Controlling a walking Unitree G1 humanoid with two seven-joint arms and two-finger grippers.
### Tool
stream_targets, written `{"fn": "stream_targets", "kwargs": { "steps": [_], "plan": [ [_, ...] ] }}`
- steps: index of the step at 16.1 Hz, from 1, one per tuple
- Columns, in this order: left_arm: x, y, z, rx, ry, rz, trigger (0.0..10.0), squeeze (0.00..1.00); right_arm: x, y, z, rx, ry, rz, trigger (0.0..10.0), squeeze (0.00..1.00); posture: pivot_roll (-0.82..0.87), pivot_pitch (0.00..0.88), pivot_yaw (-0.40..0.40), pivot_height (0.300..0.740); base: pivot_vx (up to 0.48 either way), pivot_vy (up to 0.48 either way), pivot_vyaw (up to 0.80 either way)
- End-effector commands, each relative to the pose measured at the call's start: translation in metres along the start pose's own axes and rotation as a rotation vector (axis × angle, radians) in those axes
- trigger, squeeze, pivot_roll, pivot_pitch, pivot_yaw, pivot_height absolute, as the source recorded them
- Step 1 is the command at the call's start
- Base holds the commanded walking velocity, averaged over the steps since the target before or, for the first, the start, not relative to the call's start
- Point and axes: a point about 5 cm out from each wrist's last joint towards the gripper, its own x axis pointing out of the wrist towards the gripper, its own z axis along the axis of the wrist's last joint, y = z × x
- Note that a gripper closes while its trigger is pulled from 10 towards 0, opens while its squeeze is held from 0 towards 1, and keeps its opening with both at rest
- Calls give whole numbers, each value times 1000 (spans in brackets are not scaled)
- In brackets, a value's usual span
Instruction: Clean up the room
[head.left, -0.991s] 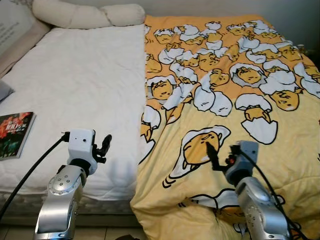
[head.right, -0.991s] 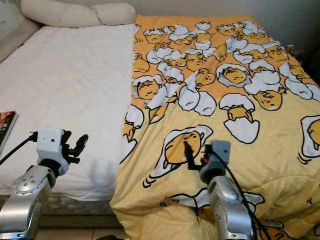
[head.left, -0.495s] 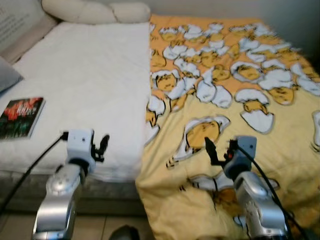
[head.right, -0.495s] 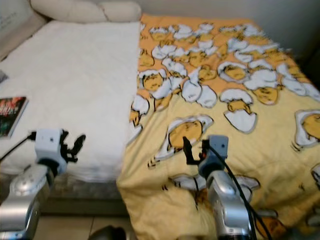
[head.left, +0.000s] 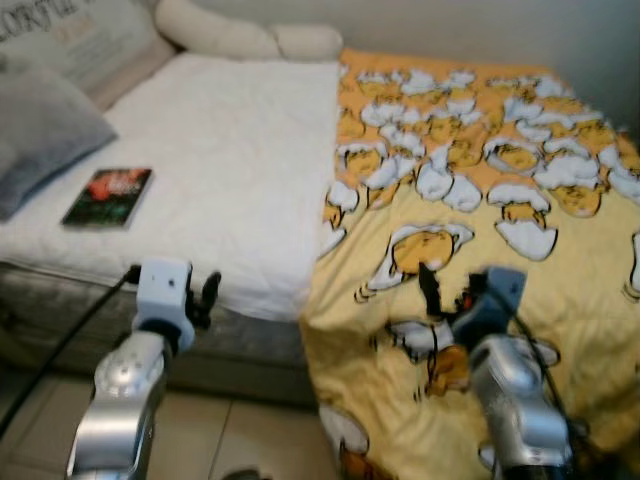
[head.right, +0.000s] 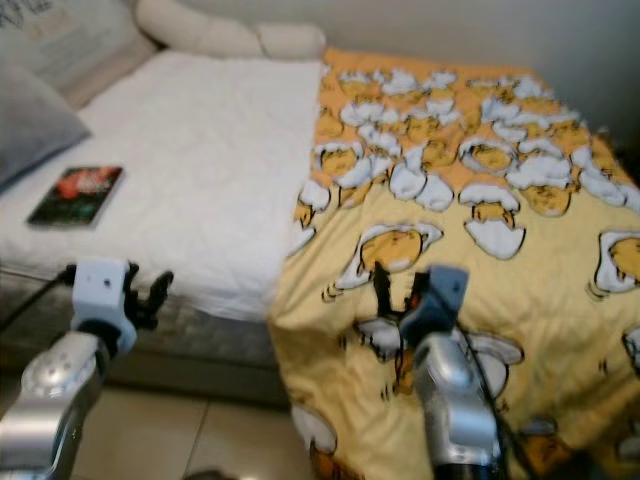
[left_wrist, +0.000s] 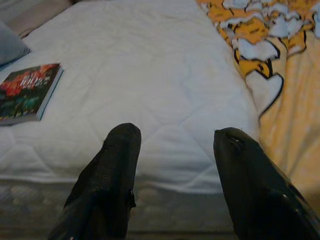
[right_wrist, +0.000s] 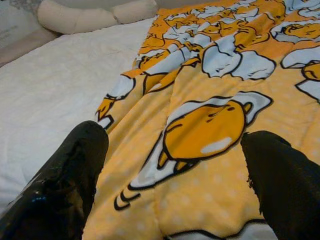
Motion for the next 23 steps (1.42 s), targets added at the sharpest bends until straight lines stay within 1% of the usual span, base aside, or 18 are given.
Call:
{"fn": "stream_targets", "kwargs": {
  "steps": [1, 4, 6, 8, 11, 13, 17, 23],
  "plan": [
    [2, -1, 7, 18, -22, 2, 10000, 0, -1, 0, -3, -44, 26, 13, 10000, 0, -82, 0, 0, 740, 0, -375, 0],
    [4, -2, 7, 14, -23, 7, 10000, 0, 1, 2, -2, -60, 34, 19, 10000, 0, -89, 0, -3, 740, 0, -416, 0],
    [5, -3, 6, 11, -24, 9, 10000, 0, 2, 0, -4, -104, 34, -6, 10000, 0, -91, 0, -5, 740, 0, -480, 0],
    [5, -3, 6, 13, -25, 9, 10000, 0, 2, -1, -5, -88, 38, -14, 10000, 0, -90, 0, -6, 740, 0, -480, 0],
    [8, -3, 8, 14, -32, 8, 10000, 0, 3, 0, -5, -101, 48, -8, 10000, 0, -102, 0, 1, 740, 0, -480, 0],
    [10, -5, 8, 11, -33, 6, 10000, 0, 3, -3, -7, -102, 62, -34, 10000, 0, -107, 0, 5, 740, 0, -480, 0],
    [12, -4, 9, 15, -39, 6, 10000, 0, 3, -2, -3, -122, 35, -20, 10000, 0, -114, 0, 12, 740, 0, -480, 0],
    [14, -5, 10, 26, -44, 3, 10000, 0, 1, -3, -2, -119, 19, -22, 10000, 0, -116, 0, 17, 740, 0, -480, 0]
  ]
}}
